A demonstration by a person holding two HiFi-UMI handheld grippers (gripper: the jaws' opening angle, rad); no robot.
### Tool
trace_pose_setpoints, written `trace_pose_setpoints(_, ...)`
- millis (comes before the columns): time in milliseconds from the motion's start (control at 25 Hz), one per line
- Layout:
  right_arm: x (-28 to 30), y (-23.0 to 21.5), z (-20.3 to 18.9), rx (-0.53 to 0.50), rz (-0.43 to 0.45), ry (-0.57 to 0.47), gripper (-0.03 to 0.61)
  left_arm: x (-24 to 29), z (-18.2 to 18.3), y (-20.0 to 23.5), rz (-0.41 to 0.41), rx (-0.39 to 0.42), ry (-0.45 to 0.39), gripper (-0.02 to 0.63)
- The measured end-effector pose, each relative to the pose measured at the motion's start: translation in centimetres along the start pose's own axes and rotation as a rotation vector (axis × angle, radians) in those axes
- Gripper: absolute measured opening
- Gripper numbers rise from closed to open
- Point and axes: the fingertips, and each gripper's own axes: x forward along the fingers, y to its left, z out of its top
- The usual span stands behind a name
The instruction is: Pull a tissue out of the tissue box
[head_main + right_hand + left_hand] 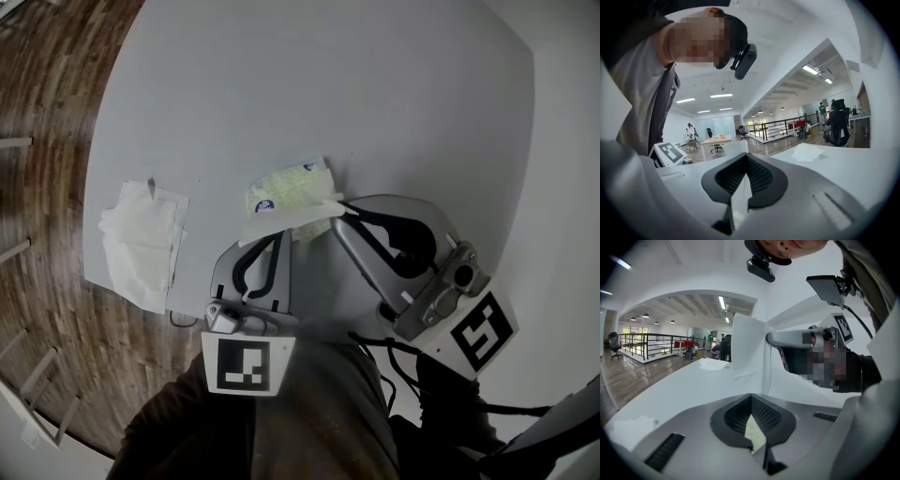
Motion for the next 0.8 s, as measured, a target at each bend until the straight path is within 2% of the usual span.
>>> trace_pose_setpoints(200,-1.8,0.8,6.4,-0.094,-0.053,-0.108,0.003,-3.0,2.1,-0.8,0.042,-0.024,-0.081,-0.002)
trace_pose_setpoints(360,-3.7,3.7,8.6,-0.137,-0.085,-0.154,0.003,-7.1,3.1,-2.2,0.096,-0.049,-0.128,-0.002)
trace_pose_setpoints(480,-4.8,6.4,7.7,-0.125,-0.080,-0.132,0.004,-10.4,3.4,-3.1,0.136,-0.055,-0.151,-0.002)
trace_pose_setpoints(600,-4.6,7.7,5.5,-0.085,-0.091,-0.101,0.003,-13.0,2.8,-3.6,0.163,-0.031,-0.139,-0.002)
trace_pose_setpoints(800,-1.0,8.5,1.6,-0.046,-0.095,-0.042,0.003,-15.9,1.3,-1.8,0.218,-0.015,-0.114,-0.002)
